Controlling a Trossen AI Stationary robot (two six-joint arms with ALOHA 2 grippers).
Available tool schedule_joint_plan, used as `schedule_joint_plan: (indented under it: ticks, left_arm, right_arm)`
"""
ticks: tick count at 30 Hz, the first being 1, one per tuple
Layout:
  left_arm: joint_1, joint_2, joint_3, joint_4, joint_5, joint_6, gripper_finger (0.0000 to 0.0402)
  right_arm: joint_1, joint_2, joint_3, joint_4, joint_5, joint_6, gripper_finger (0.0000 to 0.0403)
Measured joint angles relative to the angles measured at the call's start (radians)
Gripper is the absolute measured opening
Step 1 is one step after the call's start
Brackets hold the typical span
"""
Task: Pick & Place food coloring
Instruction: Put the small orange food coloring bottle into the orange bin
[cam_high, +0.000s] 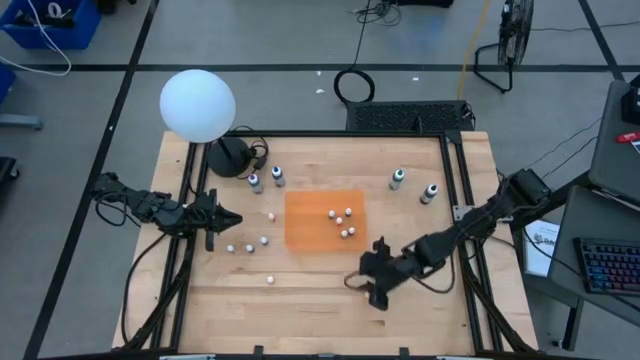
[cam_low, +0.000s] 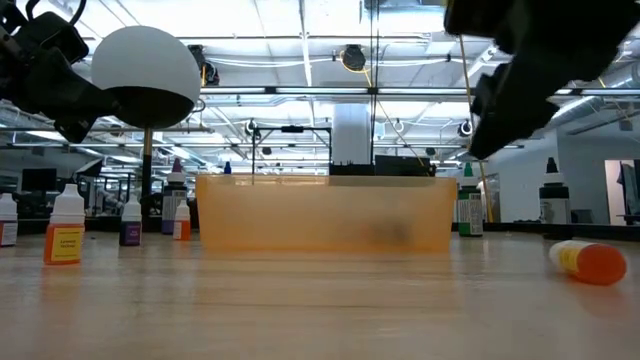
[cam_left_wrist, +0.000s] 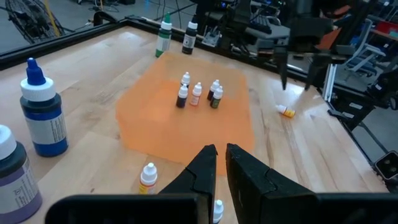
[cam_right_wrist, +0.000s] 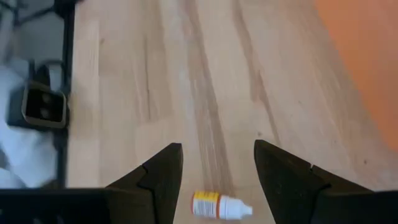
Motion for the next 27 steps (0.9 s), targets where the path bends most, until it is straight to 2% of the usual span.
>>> schedule_joint_plan:
  ticks: [4,8,15,22,27]
  left_arm:
    - [0.0,0.0,0.0,-0.001,0.0,0.0,0.0042]
    - [0.0,0.0,0.0,-0.004,0.0,0.0,0.0042]
    - [0.0,0.0,0.0,-0.004,0.0,0.0,0.0042]
    - [0.0,0.0,0.0,0.0,0.0,0.0,0.0042]
    - [0.0,0.0,0.0,0.0,0.0,0.0,0.0042]
  right_arm:
    - [0.045,0.024,0.0,-0.023,0.048,0.047,0.0187]
    - [0.075,0.07,0.0,0.002,0.034,0.117,0.0187]
    - [0.092,0.181,0.0,0.117,0.015,0.064,0.0187]
    - [0.096,0.211,0.001,0.101,-0.096,0.171,0.0187]
    - [0.097,0.172,0.0,0.099,-0.113,0.187,0.0187]
